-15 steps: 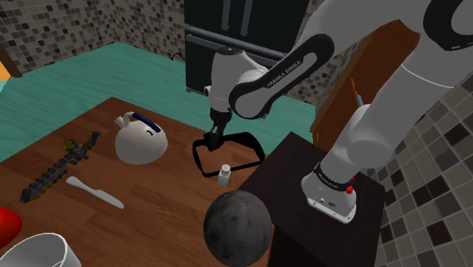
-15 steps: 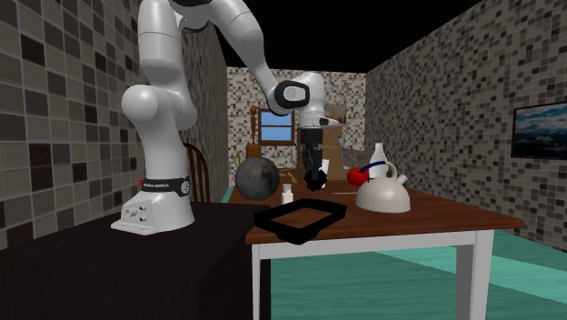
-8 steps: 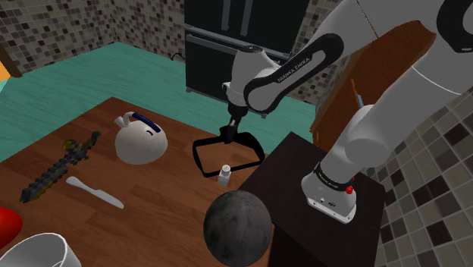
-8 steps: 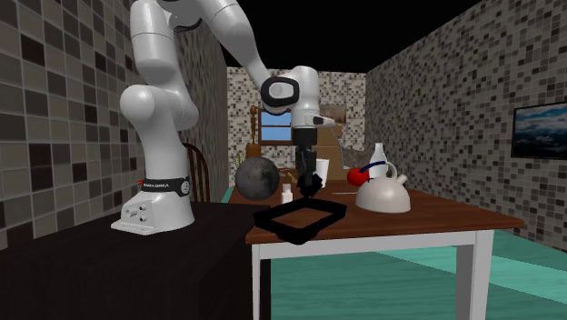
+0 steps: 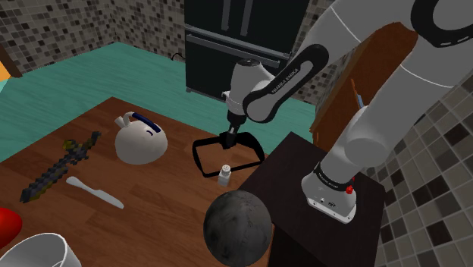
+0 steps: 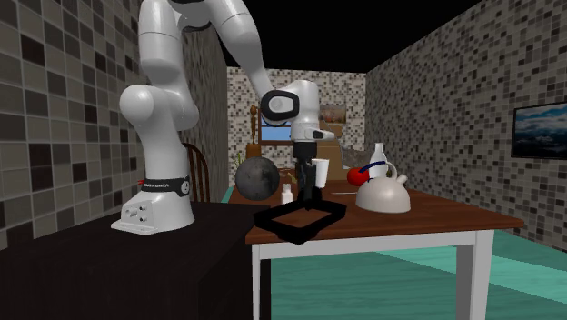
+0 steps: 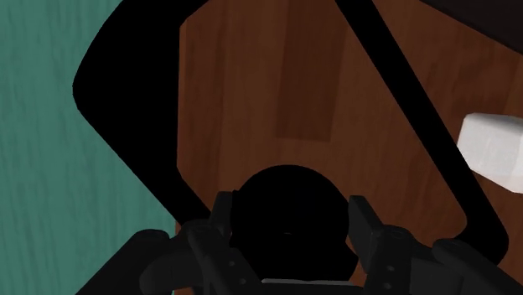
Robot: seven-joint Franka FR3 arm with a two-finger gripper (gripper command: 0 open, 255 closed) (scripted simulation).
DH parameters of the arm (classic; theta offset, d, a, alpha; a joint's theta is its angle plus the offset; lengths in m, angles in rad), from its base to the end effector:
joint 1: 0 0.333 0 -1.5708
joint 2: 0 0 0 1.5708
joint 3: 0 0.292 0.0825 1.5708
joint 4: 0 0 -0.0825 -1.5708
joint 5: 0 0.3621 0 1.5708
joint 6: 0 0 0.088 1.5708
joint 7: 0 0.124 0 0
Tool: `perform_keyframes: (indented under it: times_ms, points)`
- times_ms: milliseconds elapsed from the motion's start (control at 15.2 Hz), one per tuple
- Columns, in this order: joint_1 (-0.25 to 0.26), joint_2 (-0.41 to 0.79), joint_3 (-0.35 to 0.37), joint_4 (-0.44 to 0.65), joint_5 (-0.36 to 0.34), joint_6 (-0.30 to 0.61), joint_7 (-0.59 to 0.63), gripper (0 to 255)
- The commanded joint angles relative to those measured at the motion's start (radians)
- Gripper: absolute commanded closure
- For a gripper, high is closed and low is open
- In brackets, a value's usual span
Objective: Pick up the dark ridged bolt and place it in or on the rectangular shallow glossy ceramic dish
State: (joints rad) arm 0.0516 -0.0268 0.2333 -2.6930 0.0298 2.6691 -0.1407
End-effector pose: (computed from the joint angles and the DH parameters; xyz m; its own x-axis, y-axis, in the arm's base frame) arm 0.3862 0.1117 0.2189 0.9214 0.3885 0.0032 0.3885 -0.9214 -0.0071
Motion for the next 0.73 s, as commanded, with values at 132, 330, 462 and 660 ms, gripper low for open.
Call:
perform_keyframes:
  times_ms: [132,330,462,660]
  points:
    - [-0.002,0.066,-0.002,-0.002,-0.034,0.067,0.026,255]
    - [-0.002,0.066,-0.002,-0.002,-0.034,0.067,0.026,255]
    - [-0.002,0.066,-0.002,-0.002,-0.034,0.067,0.026,255]
    - [-0.002,0.066,-0.002,-0.002,-0.034,0.067,0.026,255]
